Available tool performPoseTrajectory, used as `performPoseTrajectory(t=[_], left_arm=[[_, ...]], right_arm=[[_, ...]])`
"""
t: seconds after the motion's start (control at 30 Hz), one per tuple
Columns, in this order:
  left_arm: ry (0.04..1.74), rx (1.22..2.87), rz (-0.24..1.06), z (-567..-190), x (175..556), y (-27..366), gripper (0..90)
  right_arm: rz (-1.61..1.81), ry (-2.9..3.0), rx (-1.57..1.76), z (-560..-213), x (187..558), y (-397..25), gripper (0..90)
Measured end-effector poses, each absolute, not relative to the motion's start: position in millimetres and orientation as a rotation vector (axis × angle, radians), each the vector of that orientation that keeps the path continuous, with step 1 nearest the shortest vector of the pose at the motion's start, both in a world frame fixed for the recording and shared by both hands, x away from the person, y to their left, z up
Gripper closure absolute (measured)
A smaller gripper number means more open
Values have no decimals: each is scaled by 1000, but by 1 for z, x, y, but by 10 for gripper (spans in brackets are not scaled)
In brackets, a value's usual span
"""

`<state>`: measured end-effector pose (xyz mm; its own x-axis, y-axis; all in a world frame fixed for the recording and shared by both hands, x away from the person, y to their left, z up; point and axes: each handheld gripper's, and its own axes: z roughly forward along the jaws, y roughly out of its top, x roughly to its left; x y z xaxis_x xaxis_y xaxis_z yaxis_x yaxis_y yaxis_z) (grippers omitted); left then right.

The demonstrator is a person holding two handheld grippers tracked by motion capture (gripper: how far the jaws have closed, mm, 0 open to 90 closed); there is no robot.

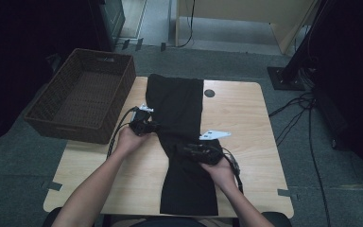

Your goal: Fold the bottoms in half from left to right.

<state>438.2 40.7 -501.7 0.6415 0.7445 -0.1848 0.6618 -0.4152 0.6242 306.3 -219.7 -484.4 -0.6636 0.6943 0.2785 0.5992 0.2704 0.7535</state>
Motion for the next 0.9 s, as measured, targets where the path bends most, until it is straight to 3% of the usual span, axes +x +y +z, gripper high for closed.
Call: performPoseTrajectory(t=[0.3,0.5,0.7,0.9], left_arm=[[1137,2151,97,-501,442,41,729],[1133,2158,101,-501,441,40,728],[1129,2163,100,-501,442,40,728],[1124,2171,93,-500,442,40,723]], right_arm=[[1302,2407,1271,-506,318,-177,582],[1208,2358,1259,-515,320,-163,565],[1202,2380,1220,-518,317,-147,854],[1233,2441,1141,-516,307,-121,883]])
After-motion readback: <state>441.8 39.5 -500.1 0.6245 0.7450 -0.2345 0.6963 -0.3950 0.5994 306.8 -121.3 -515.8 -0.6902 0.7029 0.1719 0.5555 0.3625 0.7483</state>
